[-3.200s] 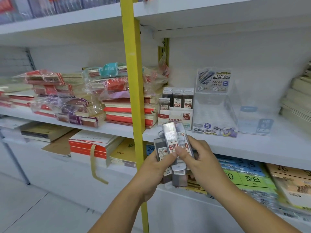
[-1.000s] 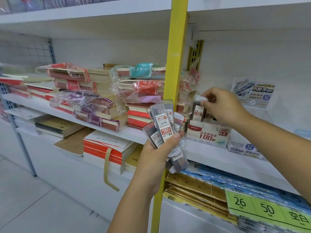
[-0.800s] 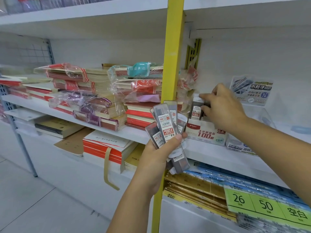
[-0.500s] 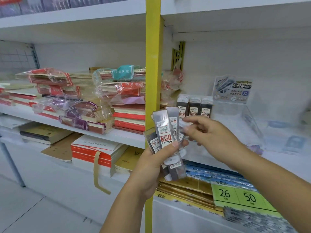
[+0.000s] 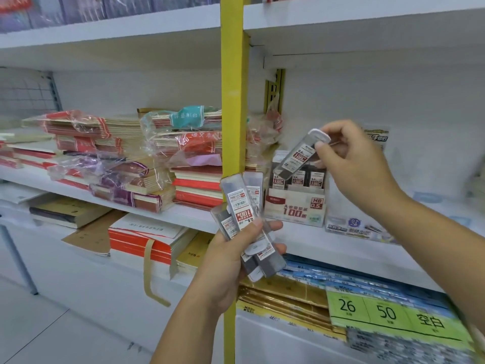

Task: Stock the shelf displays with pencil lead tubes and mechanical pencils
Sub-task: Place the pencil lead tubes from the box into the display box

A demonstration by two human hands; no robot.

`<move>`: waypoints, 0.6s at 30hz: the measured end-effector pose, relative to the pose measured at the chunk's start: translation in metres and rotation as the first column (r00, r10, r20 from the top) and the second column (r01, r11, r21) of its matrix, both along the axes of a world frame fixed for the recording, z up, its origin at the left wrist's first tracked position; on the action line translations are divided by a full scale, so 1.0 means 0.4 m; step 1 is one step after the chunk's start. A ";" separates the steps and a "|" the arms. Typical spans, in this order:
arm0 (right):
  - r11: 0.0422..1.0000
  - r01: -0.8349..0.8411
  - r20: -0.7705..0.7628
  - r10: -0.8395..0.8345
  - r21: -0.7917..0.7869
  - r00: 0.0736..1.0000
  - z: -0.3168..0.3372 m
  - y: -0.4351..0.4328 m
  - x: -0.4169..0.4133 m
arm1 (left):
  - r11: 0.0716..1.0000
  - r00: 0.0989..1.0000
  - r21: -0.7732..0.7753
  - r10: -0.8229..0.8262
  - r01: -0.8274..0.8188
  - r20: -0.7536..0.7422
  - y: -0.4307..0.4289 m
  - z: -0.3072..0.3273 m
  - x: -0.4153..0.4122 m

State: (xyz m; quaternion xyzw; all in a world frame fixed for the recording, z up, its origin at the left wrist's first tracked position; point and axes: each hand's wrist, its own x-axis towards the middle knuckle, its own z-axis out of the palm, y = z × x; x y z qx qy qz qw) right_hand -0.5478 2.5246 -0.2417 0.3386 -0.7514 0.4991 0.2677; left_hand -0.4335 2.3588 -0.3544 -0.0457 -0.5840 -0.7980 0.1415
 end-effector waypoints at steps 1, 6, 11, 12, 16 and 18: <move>0.996 0.036 -0.053 -0.031 0.083 0.998 0.005 -0.017 -0.011 | 1.000 1.000 -0.015 0.008 -0.008 0.001 -0.005 -0.001 0.001; 0.913 0.209 -0.269 -0.116 0.349 0.956 -0.002 -0.079 -0.062 | 0.997 1.000 -0.072 0.012 -0.011 0.026 -0.028 -0.011 0.002; 0.875 0.218 -0.190 -0.148 0.433 0.970 -0.012 -0.109 -0.108 | 0.993 1.000 -0.121 0.017 -0.015 0.018 -0.039 -0.011 0.000; 0.860 0.251 -0.223 -0.165 0.443 0.961 -0.017 -0.113 -0.115 | 0.992 1.000 -0.128 0.016 -0.013 0.020 -0.039 -0.011 0.000; 0.774 0.390 -0.318 -0.255 0.499 0.913 -0.041 -0.116 -0.133 | 0.992 0.999 -0.129 0.013 -0.008 0.035 -0.040 -0.013 0.001; 0.749 0.410 -0.312 -0.280 0.520 0.908 -0.049 -0.108 -0.133 | 0.991 0.999 -0.137 0.016 -0.010 0.041 -0.039 -0.013 0.002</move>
